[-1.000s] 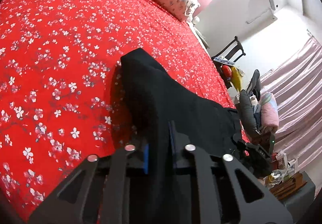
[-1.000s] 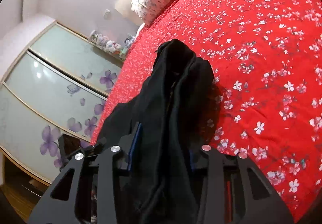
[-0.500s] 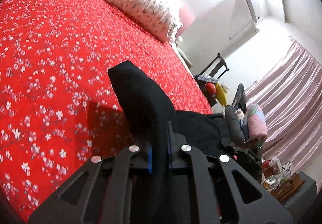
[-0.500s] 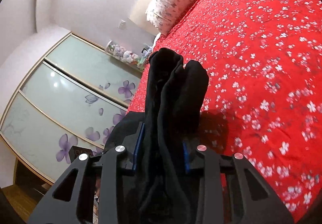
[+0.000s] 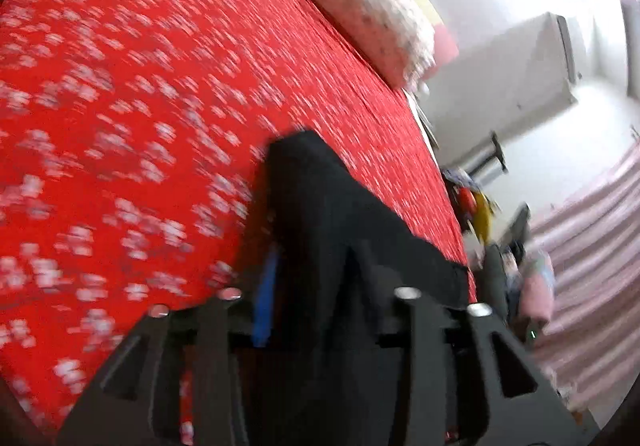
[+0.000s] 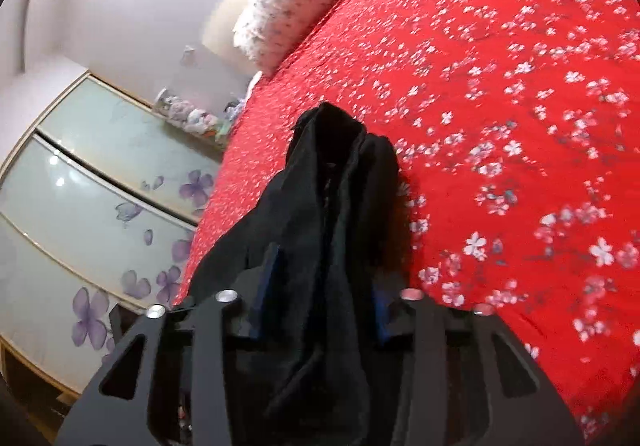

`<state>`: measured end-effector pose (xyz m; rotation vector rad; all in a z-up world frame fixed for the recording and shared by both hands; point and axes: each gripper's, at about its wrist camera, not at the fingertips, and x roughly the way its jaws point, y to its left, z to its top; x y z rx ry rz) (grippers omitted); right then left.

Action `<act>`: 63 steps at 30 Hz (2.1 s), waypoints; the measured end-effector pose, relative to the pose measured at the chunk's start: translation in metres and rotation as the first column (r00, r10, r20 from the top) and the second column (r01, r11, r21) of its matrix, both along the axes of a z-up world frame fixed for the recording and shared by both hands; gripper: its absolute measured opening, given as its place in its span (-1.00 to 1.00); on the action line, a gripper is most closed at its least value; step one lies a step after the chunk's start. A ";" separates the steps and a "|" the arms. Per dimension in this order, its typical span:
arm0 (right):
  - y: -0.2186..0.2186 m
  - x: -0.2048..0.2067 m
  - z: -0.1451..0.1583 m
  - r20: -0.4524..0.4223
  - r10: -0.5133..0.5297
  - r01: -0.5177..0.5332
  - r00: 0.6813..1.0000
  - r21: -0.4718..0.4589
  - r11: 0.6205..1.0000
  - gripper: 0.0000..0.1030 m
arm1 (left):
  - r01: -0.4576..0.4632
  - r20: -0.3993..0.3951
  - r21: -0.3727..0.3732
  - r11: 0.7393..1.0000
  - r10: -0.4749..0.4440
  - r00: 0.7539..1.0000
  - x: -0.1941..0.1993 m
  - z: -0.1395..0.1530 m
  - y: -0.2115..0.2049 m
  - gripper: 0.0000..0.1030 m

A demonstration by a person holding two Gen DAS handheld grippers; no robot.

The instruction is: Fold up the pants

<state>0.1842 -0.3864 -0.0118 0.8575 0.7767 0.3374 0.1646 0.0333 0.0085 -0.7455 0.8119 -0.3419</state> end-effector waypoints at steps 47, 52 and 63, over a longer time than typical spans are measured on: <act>0.146 -0.156 0.065 0.215 -0.082 0.222 0.973 -0.786 0.577 0.97 | 0.043 0.124 0.567 0.823 -0.137 0.983 -0.170 0.032 -0.061 0.96; 0.167 -0.176 0.046 0.143 -0.032 0.135 0.989 -0.806 0.576 0.97 | 0.084 0.074 0.573 0.815 -0.153 0.985 -0.198 0.015 -0.063 0.96; 0.177 -0.200 0.019 0.019 -0.043 0.041 0.999 -0.796 0.604 0.97 | 0.115 0.039 0.681 0.723 -0.192 0.981 -0.224 -0.002 -0.091 0.96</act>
